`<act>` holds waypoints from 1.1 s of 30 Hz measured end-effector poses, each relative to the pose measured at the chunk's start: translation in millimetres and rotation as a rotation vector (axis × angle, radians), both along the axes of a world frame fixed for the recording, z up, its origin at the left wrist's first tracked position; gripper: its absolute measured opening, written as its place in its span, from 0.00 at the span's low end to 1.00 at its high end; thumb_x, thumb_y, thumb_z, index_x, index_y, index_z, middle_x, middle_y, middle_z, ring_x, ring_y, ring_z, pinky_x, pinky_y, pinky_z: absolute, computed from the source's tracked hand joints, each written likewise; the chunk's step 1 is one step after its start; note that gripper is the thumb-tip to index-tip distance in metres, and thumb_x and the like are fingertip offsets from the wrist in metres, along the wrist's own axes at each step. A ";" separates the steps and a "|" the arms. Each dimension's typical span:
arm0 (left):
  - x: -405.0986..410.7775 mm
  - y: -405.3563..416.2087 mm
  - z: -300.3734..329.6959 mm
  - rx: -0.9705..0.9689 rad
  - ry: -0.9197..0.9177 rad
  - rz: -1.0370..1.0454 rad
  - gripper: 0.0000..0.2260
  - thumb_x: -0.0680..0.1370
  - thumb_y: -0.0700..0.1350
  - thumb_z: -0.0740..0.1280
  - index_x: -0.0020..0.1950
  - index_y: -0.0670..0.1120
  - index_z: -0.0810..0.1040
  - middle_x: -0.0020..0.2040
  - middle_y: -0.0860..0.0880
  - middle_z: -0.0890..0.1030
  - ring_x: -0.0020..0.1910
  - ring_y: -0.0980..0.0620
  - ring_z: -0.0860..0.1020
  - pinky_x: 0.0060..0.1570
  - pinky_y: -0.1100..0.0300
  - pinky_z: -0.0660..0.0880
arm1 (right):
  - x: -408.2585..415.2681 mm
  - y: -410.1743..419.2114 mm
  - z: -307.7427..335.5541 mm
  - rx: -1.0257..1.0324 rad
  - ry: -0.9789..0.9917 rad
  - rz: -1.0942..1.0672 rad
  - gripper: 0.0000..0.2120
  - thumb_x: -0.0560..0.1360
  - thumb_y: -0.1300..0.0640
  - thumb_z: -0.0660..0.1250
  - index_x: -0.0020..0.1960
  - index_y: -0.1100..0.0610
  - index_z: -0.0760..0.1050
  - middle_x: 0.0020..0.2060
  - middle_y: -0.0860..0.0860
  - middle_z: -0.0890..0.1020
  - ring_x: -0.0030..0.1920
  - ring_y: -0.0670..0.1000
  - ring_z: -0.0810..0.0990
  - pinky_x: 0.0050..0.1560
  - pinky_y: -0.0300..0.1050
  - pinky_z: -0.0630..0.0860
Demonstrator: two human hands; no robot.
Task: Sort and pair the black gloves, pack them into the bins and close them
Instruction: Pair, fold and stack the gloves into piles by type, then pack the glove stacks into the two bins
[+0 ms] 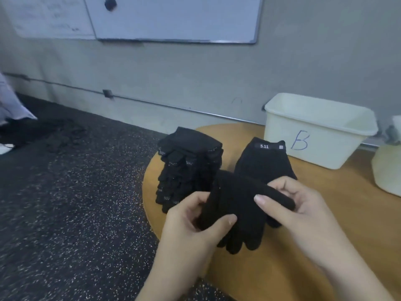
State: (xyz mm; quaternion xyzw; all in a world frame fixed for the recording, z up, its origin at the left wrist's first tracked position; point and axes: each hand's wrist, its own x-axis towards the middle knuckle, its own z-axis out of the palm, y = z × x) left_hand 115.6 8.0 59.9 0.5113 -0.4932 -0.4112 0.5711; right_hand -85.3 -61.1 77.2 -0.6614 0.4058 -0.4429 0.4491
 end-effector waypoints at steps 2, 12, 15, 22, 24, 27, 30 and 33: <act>20.5 -5.3 25.7 -0.039 -0.020 0.048 0.09 0.75 0.41 0.78 0.49 0.55 0.86 0.44 0.50 0.88 0.43 0.54 0.86 0.38 0.65 0.81 | 24.4 -10.1 18.9 0.026 -0.017 0.006 0.09 0.73 0.46 0.78 0.44 0.49 0.82 0.38 0.50 0.86 0.36 0.48 0.85 0.37 0.39 0.78; 111.9 -95.0 94.3 0.127 -0.061 0.136 0.08 0.78 0.39 0.74 0.53 0.36 0.82 0.39 0.39 0.87 0.33 0.46 0.85 0.29 0.59 0.81 | 111.3 -84.2 71.3 0.208 0.064 -0.049 0.10 0.80 0.54 0.71 0.53 0.62 0.81 0.40 0.50 0.88 0.35 0.48 0.86 0.29 0.36 0.75; 121.3 -107.6 82.7 0.168 -0.114 0.139 0.07 0.78 0.41 0.75 0.52 0.39 0.83 0.38 0.41 0.87 0.33 0.46 0.86 0.30 0.58 0.81 | 118.1 -95.3 69.2 0.225 0.156 -0.052 0.10 0.80 0.54 0.72 0.54 0.61 0.82 0.44 0.52 0.88 0.36 0.46 0.85 0.29 0.35 0.74; 137.0 -117.2 73.8 0.138 -0.180 0.213 0.04 0.78 0.44 0.76 0.48 0.44 0.84 0.37 0.49 0.87 0.28 0.51 0.84 0.26 0.61 0.79 | 126.9 -110.7 74.6 0.152 0.297 -0.010 0.06 0.80 0.52 0.72 0.52 0.54 0.83 0.44 0.48 0.88 0.43 0.46 0.86 0.33 0.33 0.76; 138.5 -119.9 71.5 0.140 -0.227 0.236 0.05 0.77 0.47 0.76 0.47 0.46 0.84 0.36 0.52 0.87 0.25 0.52 0.82 0.25 0.64 0.77 | 127.2 -115.3 77.2 0.145 0.319 -0.001 0.05 0.80 0.52 0.72 0.53 0.53 0.83 0.45 0.48 0.88 0.44 0.47 0.87 0.36 0.36 0.79; 139.3 -122.4 65.7 0.151 -0.349 0.271 0.06 0.77 0.51 0.76 0.47 0.50 0.83 0.33 0.55 0.85 0.23 0.52 0.81 0.24 0.66 0.74 | 126.2 -121.1 77.8 0.128 0.391 0.011 0.06 0.81 0.53 0.70 0.56 0.52 0.82 0.47 0.47 0.88 0.47 0.48 0.86 0.44 0.41 0.82; 138.6 -122.5 59.4 0.133 -0.415 0.294 0.06 0.77 0.49 0.76 0.47 0.48 0.83 0.29 0.50 0.83 0.22 0.53 0.79 0.24 0.64 0.74 | 123.4 -126.8 77.5 0.106 0.474 0.039 0.08 0.81 0.52 0.70 0.59 0.49 0.81 0.50 0.44 0.86 0.50 0.46 0.85 0.49 0.41 0.79; 137.6 -120.6 56.5 0.108 -0.450 0.312 0.05 0.77 0.48 0.76 0.44 0.48 0.83 0.28 0.51 0.83 0.21 0.55 0.78 0.22 0.65 0.73 | 118.9 -132.4 78.5 0.109 0.493 0.089 0.09 0.81 0.54 0.70 0.61 0.48 0.80 0.51 0.46 0.87 0.52 0.49 0.85 0.58 0.48 0.80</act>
